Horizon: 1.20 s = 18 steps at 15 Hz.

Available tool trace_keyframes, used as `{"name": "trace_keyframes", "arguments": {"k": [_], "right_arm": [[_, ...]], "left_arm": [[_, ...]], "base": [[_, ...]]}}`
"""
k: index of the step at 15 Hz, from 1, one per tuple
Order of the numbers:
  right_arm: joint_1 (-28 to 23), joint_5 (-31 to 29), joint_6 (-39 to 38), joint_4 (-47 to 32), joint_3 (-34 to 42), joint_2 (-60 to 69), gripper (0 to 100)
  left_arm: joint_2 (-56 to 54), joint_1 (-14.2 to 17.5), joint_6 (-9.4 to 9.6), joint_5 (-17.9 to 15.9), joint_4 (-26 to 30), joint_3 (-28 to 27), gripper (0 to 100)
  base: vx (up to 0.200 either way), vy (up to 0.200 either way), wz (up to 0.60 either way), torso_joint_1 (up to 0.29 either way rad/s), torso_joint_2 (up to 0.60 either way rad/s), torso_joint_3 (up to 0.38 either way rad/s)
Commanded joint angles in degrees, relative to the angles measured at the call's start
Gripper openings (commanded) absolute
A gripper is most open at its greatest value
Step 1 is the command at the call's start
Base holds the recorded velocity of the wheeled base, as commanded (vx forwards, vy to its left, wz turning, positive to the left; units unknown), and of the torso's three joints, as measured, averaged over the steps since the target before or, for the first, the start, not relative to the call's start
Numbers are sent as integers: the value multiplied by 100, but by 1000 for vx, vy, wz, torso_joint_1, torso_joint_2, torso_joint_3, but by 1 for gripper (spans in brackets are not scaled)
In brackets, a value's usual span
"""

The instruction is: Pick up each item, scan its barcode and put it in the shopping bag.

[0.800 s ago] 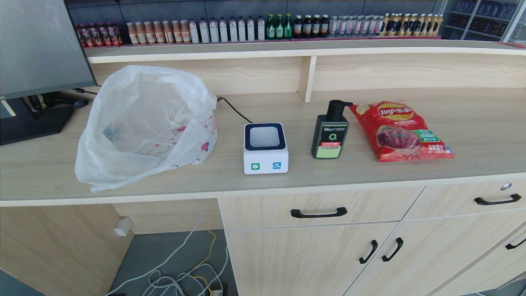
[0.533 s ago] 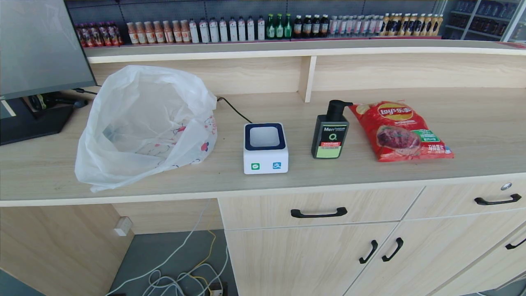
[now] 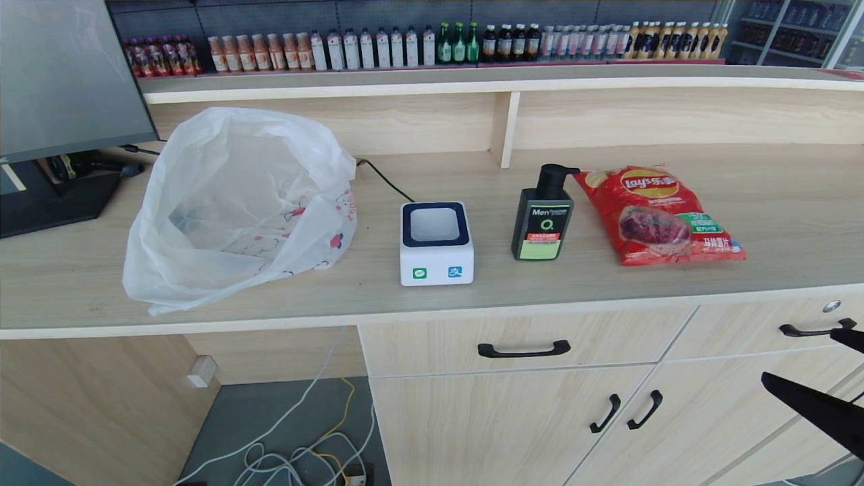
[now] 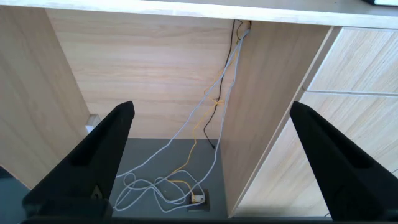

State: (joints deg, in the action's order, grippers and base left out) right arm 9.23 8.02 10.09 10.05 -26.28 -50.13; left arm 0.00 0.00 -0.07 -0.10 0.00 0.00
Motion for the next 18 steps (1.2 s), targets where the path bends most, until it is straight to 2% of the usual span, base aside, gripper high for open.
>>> {"name": "trace_keyframes", "arguments": {"k": [1,3,4,5,6,8,16,18], "right_arm": [[18,-37,318,1061,-712,-1623,100],[26,-187,300,1808,-879,-2238,100],[26,-319,283,2722,-879,-2809,100],[88,-407,283,3337,-843,-3100,100],[229,-749,204,3680,-852,-3267,100],[571,-1013,-350,3873,-1002,-3442,100],[606,-1031,-878,4172,-1924,-4101,100],[773,-1171,-1045,4163,-2083,-4251,100]], "left_arm": [[0,0,-1,1,0,0,100],[0,0,-1,1,0,0,100],[0,0,-1,1,0,0,100],[0,0,-1,1,0,0,100],[0,0,-1,1,0,0,100],[0,0,-1,1,0,0,100],[0,0,-1,1,0,0,100],[0,0,-1,1,0,0,100]], "base": [[0,0,0,0,0,0],[0,0,0,0,0,0],[0,0,0,0,0,0],[0,0,0,0,0,0],[0,0,0,0,0,0],[0,0,0,0,0,0],[0,0,0,0,0,0],[0,0,0,0,0,0]]}}
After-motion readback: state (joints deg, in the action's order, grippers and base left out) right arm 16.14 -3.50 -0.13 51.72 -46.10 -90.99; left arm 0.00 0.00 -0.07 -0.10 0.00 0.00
